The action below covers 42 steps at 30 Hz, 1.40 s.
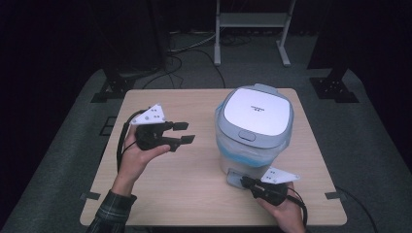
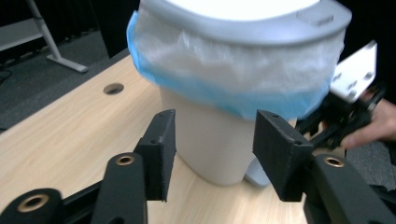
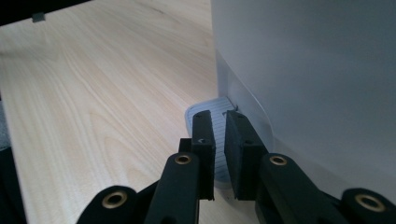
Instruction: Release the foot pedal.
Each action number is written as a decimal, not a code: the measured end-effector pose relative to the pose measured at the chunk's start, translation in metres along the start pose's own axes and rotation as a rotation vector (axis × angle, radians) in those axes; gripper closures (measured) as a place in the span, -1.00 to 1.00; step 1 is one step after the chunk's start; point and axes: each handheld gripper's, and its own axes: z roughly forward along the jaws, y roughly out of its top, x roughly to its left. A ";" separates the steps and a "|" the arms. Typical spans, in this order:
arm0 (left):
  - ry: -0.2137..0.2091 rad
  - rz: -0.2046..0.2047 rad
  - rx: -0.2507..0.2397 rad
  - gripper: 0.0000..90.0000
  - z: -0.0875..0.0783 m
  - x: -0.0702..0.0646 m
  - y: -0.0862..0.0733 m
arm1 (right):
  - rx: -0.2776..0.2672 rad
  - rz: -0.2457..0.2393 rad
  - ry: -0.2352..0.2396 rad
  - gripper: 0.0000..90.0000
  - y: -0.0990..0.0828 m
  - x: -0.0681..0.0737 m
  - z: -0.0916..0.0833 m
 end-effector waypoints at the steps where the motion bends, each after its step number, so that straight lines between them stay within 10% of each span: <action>1: 0.002 -0.002 0.004 0.02 0.000 -0.001 -0.004 | -0.008 -0.002 0.001 0.79 0.000 0.000 -0.003; 17: 0.118 -0.090 0.105 -0.50 0.006 -0.018 -0.098 | 0.046 0.018 -0.080 0.60 -0.023 -0.020 -0.041; 30: 0.195 -0.161 0.240 -0.78 0.002 -0.029 -0.162 | 0.122 0.069 -0.256 -0.04 -0.041 -0.056 -0.056; 42: 0.248 -0.157 0.336 -0.80 0.016 -0.031 -0.177 | 0.165 0.116 -0.316 -0.42 -0.049 -0.075 -0.058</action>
